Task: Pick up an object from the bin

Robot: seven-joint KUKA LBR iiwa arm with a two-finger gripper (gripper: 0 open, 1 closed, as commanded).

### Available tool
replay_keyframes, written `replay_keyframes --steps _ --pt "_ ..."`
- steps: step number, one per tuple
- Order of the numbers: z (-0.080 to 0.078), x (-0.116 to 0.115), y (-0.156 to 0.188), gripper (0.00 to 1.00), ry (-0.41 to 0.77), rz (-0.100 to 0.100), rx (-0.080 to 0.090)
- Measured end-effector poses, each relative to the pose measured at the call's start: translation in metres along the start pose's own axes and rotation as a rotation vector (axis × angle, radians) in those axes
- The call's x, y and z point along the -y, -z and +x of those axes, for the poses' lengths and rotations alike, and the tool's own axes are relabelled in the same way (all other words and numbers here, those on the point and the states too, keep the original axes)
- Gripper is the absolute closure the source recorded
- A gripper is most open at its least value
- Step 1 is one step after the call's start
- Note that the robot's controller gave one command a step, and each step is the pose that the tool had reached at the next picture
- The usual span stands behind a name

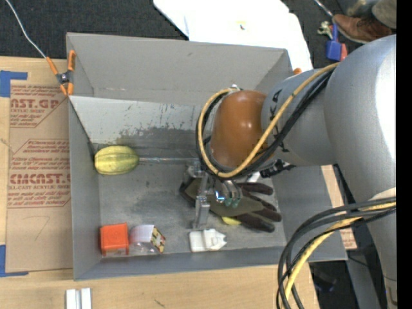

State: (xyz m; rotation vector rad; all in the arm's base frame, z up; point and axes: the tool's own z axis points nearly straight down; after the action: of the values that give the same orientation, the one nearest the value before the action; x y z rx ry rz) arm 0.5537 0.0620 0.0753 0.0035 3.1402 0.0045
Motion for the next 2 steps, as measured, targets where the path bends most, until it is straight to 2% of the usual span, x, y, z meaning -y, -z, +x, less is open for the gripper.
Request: replay_keyframes --steps 1,2 --pt "0.0103 0.0324 -0.005 1.0 0.052 0.0 0.004" --pt "0.0103 0.0324 -0.005 1.0 0.051 0.0 0.004"
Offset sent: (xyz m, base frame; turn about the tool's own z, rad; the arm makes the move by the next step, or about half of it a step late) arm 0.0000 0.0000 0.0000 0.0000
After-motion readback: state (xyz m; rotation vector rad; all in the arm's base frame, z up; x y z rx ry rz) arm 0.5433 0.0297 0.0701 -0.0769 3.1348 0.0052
